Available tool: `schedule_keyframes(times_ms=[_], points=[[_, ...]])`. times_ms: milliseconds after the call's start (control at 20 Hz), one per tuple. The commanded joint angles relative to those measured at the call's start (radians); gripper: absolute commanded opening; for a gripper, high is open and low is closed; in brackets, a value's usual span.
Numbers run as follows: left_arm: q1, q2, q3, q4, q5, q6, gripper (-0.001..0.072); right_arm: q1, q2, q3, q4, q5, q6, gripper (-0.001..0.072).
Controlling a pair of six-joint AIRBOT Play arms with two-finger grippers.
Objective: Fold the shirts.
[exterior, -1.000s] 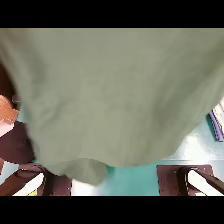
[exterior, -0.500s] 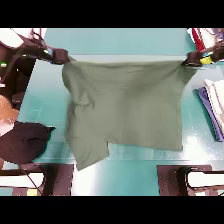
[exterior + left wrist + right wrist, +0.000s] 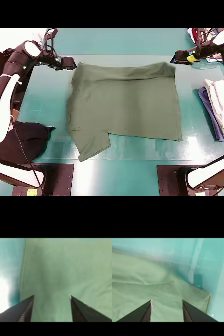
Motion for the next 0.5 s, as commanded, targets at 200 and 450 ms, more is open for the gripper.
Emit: schedule_keyframes(times_ms=[200,450], points=[[0.146,0.122,0.0,0.02,-0.459,-0.002,0.0461,-0.078,0.214,-0.215,-0.001,0.101,-0.01,0.0435],[0.15,0.296,-0.304,0.016,-0.441,-0.04,0.0296,-0.095,0.402,-0.522,-0.002,0.217,-0.068,0.0434]])
